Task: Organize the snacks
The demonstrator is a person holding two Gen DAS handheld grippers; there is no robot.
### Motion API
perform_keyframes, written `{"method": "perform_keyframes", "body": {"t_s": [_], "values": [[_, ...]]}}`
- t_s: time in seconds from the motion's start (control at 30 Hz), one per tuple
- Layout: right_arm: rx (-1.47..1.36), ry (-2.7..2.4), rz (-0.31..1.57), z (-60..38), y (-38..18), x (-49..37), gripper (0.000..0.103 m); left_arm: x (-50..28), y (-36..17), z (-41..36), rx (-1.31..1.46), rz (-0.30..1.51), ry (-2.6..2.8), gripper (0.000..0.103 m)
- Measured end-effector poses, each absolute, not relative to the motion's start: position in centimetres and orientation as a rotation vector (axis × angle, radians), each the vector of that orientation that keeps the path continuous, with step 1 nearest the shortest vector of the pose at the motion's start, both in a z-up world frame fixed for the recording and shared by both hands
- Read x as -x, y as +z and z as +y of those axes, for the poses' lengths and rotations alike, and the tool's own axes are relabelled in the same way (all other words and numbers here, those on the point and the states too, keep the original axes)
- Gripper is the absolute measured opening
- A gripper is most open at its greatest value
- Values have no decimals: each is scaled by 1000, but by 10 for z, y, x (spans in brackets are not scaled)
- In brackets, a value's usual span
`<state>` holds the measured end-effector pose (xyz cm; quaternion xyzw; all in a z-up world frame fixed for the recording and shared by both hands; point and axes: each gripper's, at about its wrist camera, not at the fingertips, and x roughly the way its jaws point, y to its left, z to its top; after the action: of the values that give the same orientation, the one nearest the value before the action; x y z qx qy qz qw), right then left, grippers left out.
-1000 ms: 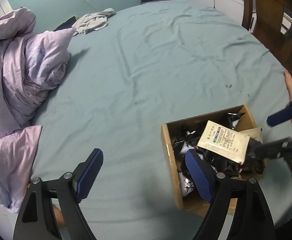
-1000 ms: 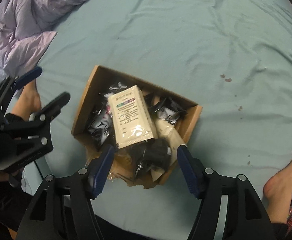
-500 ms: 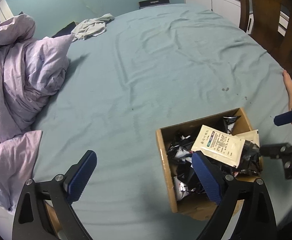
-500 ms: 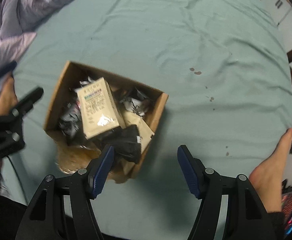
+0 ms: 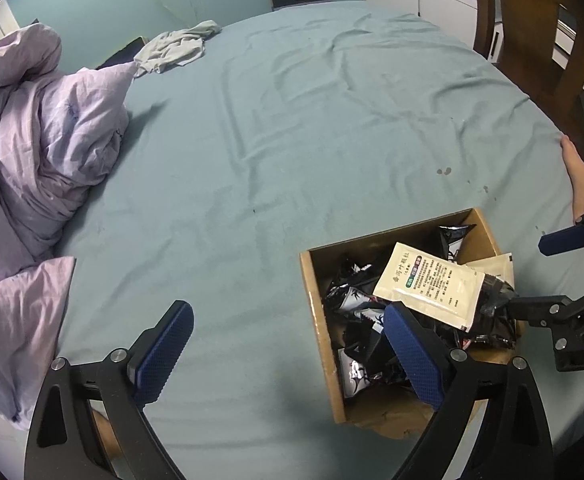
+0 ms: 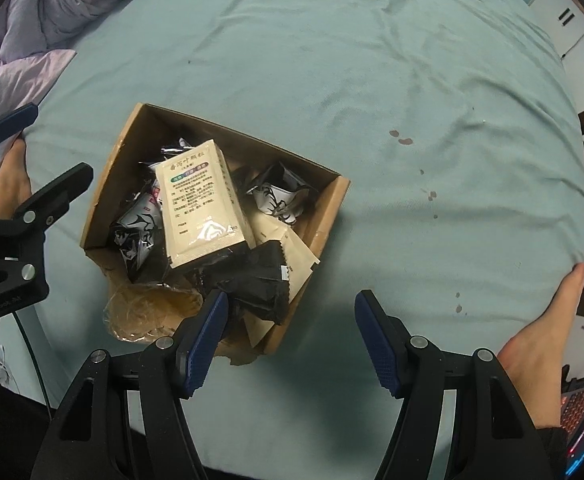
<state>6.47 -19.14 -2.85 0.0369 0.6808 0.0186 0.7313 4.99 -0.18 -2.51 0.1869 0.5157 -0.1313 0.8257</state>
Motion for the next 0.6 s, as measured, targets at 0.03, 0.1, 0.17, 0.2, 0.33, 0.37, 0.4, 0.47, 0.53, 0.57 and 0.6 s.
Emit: {"method": "perform_keyframes", "body": {"t_s": [0.03, 0.1, 0.17, 0.2, 0.33, 0.37, 0.4, 0.47, 0.53, 0.57, 0.6], "values": [[-81, 42, 1498, -192, -29, -66, 65, -50, -25, -2, -397, 1097, -278, 97], [-82, 43, 1497, -191, -30, -65, 65, -51, -26, -2, -396, 1105, -279, 97], [-78, 46, 1498, -190, -30, -65, 65, -51, -27, -2, -395, 1114, -280, 97], [-76, 46, 1499, -189, -30, -66, 65, -51, -28, -2, -393, 1116, -282, 97], [-78, 45, 1503, -189, -30, -66, 65, -50, -28, -3, -399, 1113, -286, 97], [-79, 45, 1502, -189, -31, -66, 65, -50, -28, -3, -399, 1113, -288, 97], [-80, 45, 1502, -189, -31, -66, 65, -50, -28, -3, -399, 1113, -289, 98], [-80, 45, 1502, -190, -30, -66, 65, -50, -28, -3, -398, 1112, -291, 97], [-80, 46, 1502, -190, -31, -66, 65, -48, -26, -2, -385, 1098, -300, 97], [-77, 47, 1501, -190, -31, -66, 65, -47, -25, -2, -376, 1088, -304, 97], [-76, 49, 1501, -190, -31, -66, 65, -47, -25, -2, -371, 1084, -306, 97]]}}
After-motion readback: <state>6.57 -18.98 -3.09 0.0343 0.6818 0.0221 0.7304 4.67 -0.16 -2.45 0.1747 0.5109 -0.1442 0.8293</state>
